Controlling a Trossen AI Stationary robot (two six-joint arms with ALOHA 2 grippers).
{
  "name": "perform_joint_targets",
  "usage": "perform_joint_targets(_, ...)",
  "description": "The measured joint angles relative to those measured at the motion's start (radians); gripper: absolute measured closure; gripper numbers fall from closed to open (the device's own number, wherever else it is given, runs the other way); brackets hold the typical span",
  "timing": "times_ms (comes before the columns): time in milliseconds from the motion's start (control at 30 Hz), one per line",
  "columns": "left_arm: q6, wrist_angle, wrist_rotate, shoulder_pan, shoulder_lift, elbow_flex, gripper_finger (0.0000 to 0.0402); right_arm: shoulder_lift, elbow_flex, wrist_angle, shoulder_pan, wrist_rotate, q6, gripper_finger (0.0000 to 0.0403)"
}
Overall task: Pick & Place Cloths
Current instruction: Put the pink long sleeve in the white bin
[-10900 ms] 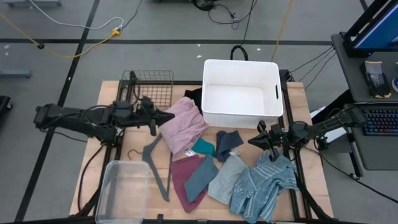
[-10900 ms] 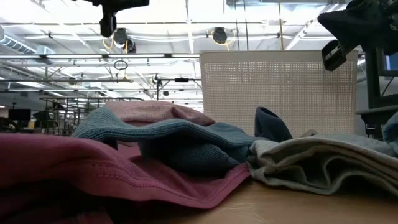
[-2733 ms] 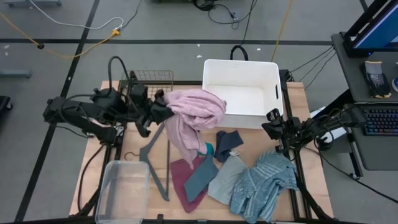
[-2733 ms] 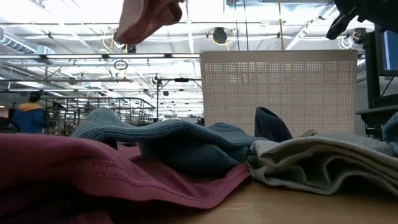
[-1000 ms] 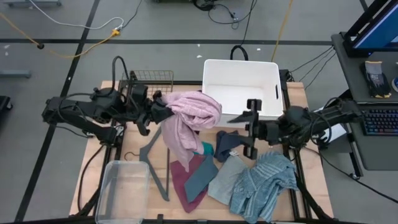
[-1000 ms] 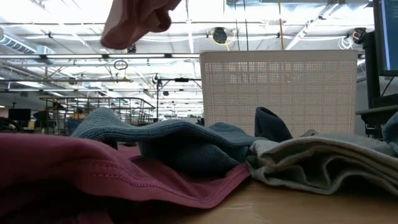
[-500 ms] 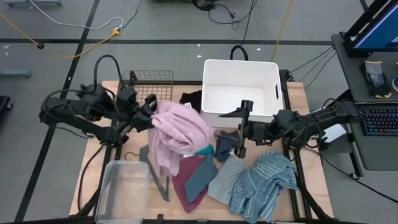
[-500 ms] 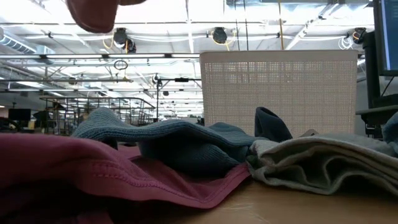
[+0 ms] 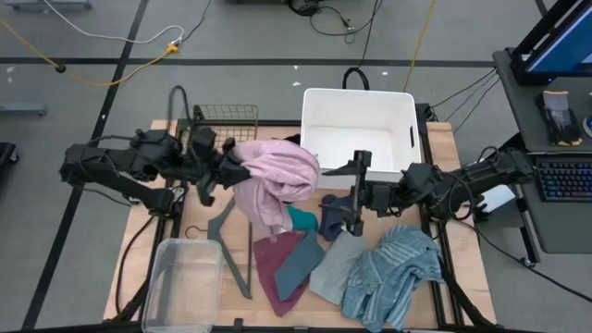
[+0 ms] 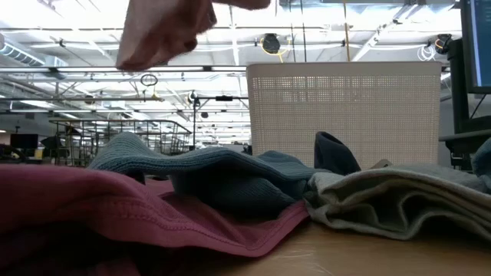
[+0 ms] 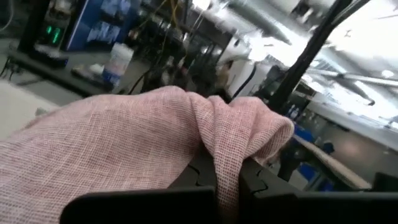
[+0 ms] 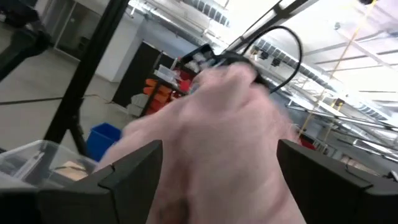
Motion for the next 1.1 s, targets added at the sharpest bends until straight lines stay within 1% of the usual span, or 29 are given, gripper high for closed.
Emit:
perform_joint_targets(200,-0.032,0.087,0.032,0.013,0.087,-0.001,0.04,0.005,0.0,0.009,-0.025,-0.002,0.002,0.0085)
perform_joint_targets(333,-0.046,0.15,0.044,0.035,0.115,-0.001,0.04,0.004,0.0,-0.003,-0.025,-0.002,0.06,0.0084)
perform_joint_targets(433,-0.057,0.207,0.089,0.051,0.134,-0.001,0.04,0.005,0.0,-0.021,-0.025,-0.002,0.075,0.0084)
perform_joint_targets(633,-0.098,0.354,0.171,0.066,0.211,-0.001,0.04,0.023,0.0,-0.024,-0.045,-0.011,0.108,0.0084)
perform_joint_targets(667,-0.107,0.369,0.181,0.07,0.225,-0.001,0.04,0.03,0.0,-0.028,-0.046,-0.022,0.125,0.0084)
perform_joint_targets(733,-0.123,0.396,0.186,0.074,0.251,-0.001,0.04,0.046,0.0,-0.022,-0.059,-0.077,0.159,0.0084)
perform_joint_targets(800,-0.142,0.418,0.198,0.078,0.269,-0.001,0.04,0.063,0.0,-0.005,-0.063,-0.107,0.191,0.0084)
perform_joint_targets(1000,-0.181,0.532,0.245,0.082,0.319,-0.001,0.04,0.118,0.0,0.083,-0.076,-0.106,0.206,0.0084)
perform_joint_targets(1100,-0.211,0.554,0.266,0.082,0.334,0.0,0.04,0.14,0.0,0.148,-0.076,-0.103,0.206,0.0085)
